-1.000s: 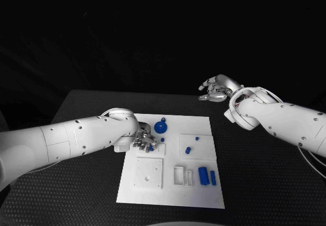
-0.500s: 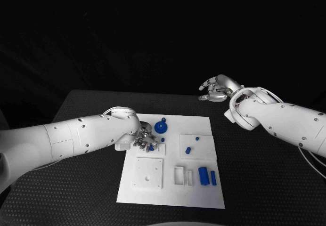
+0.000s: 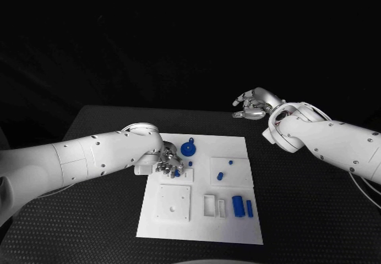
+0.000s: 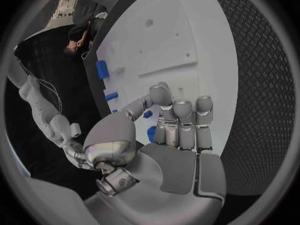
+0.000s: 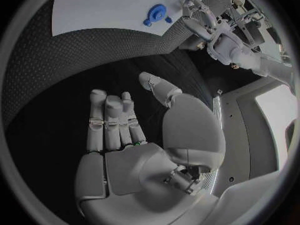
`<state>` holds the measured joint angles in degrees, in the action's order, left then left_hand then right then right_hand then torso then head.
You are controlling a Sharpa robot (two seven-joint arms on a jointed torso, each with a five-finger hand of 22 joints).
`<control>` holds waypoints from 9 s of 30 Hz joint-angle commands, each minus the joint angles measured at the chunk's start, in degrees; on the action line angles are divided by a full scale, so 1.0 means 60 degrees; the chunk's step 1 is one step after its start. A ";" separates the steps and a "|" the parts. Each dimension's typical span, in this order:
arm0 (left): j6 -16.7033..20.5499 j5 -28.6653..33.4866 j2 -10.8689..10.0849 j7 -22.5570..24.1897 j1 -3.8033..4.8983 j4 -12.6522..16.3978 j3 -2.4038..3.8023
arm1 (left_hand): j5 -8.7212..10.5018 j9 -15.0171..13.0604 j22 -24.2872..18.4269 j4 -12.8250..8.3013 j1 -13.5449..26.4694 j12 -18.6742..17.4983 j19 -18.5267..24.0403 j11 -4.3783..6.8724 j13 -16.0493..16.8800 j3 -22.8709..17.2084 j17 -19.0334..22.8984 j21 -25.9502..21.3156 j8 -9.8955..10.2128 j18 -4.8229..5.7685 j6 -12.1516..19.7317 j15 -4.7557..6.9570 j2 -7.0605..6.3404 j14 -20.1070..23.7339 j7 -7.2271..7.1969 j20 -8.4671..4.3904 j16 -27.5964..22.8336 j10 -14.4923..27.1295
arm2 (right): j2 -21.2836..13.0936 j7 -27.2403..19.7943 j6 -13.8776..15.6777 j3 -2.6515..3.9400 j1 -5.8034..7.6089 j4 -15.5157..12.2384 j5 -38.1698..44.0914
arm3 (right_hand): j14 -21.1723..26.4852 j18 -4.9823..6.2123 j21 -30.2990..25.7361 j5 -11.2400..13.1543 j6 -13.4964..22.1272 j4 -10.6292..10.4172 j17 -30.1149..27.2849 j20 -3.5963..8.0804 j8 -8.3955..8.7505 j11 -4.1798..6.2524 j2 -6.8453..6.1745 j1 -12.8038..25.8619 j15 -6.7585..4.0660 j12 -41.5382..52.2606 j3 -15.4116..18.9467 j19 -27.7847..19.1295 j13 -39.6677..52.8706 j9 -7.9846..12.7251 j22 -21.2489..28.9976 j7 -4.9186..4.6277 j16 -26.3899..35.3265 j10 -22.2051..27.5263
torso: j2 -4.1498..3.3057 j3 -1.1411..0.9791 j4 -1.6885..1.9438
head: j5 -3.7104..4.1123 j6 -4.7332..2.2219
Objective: Assemble the parts on the task board
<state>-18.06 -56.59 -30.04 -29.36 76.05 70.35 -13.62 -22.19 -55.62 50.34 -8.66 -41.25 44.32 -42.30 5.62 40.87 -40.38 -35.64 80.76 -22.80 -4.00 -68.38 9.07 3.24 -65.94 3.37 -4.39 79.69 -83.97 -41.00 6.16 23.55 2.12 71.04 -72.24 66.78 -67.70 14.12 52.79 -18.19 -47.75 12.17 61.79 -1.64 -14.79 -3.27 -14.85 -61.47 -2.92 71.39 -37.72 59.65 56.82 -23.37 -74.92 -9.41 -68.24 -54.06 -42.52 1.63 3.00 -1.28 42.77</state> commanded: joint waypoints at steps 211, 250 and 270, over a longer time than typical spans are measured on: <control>0.2918 -0.0253 -0.2174 0.0671 -0.0001 0.1528 0.0267 | 0.0006 0.1792 -0.0668 -0.1196 -0.1334 -0.1494 0.0489 -0.0252 -0.0559 0.1566 0.0404 -0.0289 0.0605 0.0007 0.0187 -0.0148 0.0205 0.0368 -0.0304 -0.1344 -0.0706 0.0129 | 0.0033 -0.0660 -0.0549 -0.0002 -0.0085 0.0484 -0.0694 | 0.2304 -0.0235 -0.2757 -0.0116 0.0151 0.0148 -0.2539 -0.1046 -0.0274 -0.0388 0.0170 0.0326 0.0693 -0.2821 -0.0227 -0.2759 -0.3135 -0.0076 0.0769 -0.0289 0.3348 0.1547 | -0.0021 0.0038 -0.0003 | -0.0001 -0.0310; 0.2946 -0.1197 -0.1919 0.0360 -0.0235 0.1977 -0.0028 | -0.0094 0.1782 -0.0640 -0.1176 -0.1293 -0.1101 0.0310 -0.0228 -0.0352 0.1453 0.0366 -0.0145 0.0562 -0.0045 0.0187 0.0026 0.0208 0.0267 -0.0324 -0.1458 -0.0505 0.0139 | 0.0186 -0.2183 -0.0554 -0.0025 -0.0191 0.0809 -0.3231 | 0.3345 -0.0995 -0.6175 -0.0356 0.0424 -0.0038 -0.6282 -0.1736 -0.0617 -0.1166 0.0594 -0.0025 0.2073 -0.8786 -0.0116 -0.5308 -0.8756 -0.0083 0.1606 -0.0386 0.7835 0.0255 | -0.0021 0.0016 -0.0026 | -0.0036 -0.0243; 0.2746 -0.1286 -0.1792 0.0367 -0.0328 0.1927 -0.0027 | -0.0077 0.1783 -0.0638 -0.1179 -0.1282 -0.1075 0.0309 -0.0222 -0.0342 0.1450 0.0366 -0.0136 0.0561 -0.0042 0.0192 0.0028 0.0234 0.0269 -0.0322 -0.1463 -0.0491 0.0152 | 0.0181 -0.2168 -0.0638 -0.0031 -0.0192 0.0762 -0.3234 | 0.3327 -0.1010 -0.6249 -0.0407 0.0476 -0.0048 -0.6335 -0.1736 -0.0596 -0.1207 0.0550 -0.0012 0.2099 -0.8897 -0.0063 -0.5312 -0.8805 -0.0060 0.1572 -0.0421 0.7862 0.0206 | -0.0023 0.0034 -0.0024 | 0.0038 -0.0181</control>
<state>-0.40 -63.78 -40.98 -27.23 74.17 81.93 -13.74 -22.45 -44.89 46.44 -15.75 -48.69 37.49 -40.14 4.09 38.74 -31.40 -33.35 79.55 -19.05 -3.53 -63.93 8.41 3.94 -64.06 4.23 -3.67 76.55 -83.23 -39.94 -6.14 20.15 1.93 69.89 -67.57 47.57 -47.61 8.83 15.50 -20.25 -44.99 11.85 23.85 -11.96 -18.24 -10.44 -11.22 -61.32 9.43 18.40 -38.50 28.01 4.04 -23.81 -65.43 -11.34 -21.38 -52.43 -42.65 1.81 2.87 -1.05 41.63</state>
